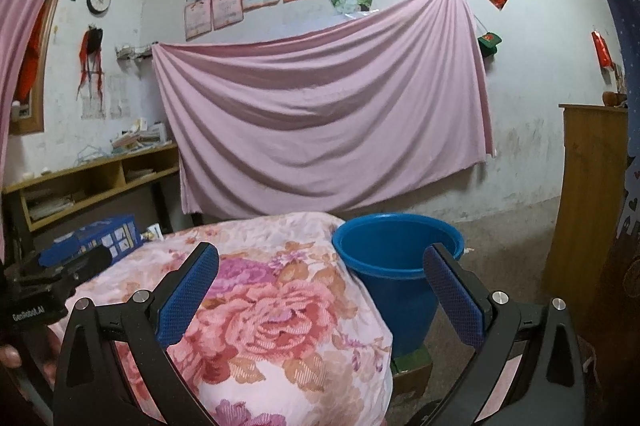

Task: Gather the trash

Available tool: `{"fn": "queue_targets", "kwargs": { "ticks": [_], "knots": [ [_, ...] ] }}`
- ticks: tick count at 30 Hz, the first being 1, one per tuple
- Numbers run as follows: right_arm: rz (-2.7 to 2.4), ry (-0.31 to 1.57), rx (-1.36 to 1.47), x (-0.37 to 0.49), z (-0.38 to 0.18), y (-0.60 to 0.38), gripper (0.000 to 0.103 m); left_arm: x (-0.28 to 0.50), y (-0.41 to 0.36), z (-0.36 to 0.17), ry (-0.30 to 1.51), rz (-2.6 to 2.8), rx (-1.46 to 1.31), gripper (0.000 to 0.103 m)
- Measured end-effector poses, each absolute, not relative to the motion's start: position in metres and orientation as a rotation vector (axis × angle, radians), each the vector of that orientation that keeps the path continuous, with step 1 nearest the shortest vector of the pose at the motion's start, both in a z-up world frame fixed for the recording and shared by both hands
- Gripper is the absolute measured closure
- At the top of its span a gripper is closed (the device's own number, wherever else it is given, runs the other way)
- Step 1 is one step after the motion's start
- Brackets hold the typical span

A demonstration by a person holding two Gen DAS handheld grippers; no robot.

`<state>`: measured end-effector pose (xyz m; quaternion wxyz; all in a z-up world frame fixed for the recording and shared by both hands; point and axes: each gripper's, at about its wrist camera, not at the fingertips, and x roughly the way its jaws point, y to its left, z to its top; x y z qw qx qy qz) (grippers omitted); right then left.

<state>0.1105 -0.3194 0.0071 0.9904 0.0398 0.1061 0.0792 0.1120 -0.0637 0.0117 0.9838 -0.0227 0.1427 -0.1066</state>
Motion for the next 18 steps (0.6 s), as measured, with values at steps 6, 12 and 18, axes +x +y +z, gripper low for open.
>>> {"fn": "queue_targets", "kwargs": {
  "ticks": [6, 12, 18],
  "knots": [
    [0.15, 0.224, 0.052, 0.111, -0.001, -0.316, 0.0, 0.114, -0.06, 0.001, 0.294, -0.198, -0.04, 0.002],
    [0.147, 0.217, 0.042, 0.111, -0.003, -0.312, 0.0, 0.114, -0.058, -0.006, 0.283, -0.185, -0.033, 0.002],
    [0.15, 0.215, 0.041, 0.111, -0.003, -0.312, 0.0, 0.116, -0.056, -0.008, 0.281, -0.178, -0.04, 0.002]
  ]
}}
